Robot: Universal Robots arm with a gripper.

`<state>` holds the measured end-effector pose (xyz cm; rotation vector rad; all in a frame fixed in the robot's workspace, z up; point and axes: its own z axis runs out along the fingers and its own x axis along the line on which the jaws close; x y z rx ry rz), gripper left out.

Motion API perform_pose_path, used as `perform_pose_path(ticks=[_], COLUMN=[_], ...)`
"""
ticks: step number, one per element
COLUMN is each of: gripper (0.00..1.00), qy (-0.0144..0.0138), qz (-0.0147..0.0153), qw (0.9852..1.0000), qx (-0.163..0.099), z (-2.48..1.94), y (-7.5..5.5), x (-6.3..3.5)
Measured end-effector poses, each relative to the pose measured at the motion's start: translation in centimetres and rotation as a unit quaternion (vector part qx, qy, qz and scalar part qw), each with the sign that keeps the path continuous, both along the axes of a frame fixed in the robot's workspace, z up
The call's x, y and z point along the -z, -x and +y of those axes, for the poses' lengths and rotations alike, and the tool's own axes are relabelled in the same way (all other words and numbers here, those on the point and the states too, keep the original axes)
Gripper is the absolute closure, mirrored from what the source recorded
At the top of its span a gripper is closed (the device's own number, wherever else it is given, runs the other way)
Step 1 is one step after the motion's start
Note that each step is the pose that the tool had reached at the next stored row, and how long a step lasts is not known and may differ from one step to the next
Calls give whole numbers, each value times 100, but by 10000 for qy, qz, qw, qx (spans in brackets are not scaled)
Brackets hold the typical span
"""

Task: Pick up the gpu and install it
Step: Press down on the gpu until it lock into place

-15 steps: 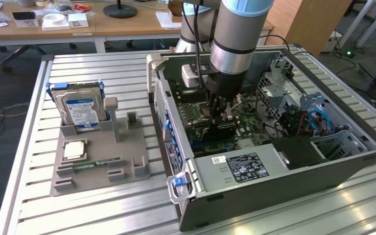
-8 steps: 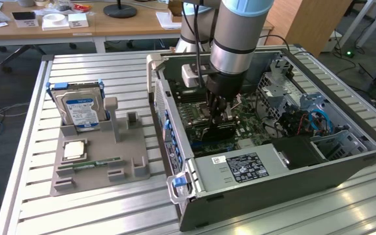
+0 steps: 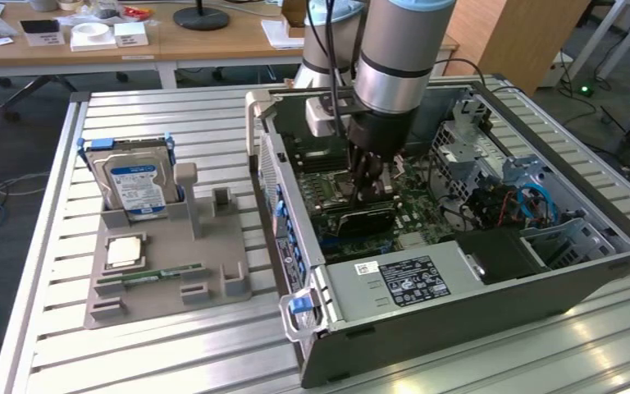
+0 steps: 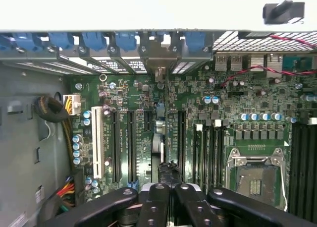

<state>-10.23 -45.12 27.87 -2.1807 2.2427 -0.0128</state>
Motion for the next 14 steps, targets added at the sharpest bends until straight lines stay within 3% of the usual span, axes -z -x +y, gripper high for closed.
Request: perform_pose_path(ticks=[14], gripper=[89], qy=[0], qz=[-3], qw=[10000], qx=[0], z=[0], y=[0], x=[-397])
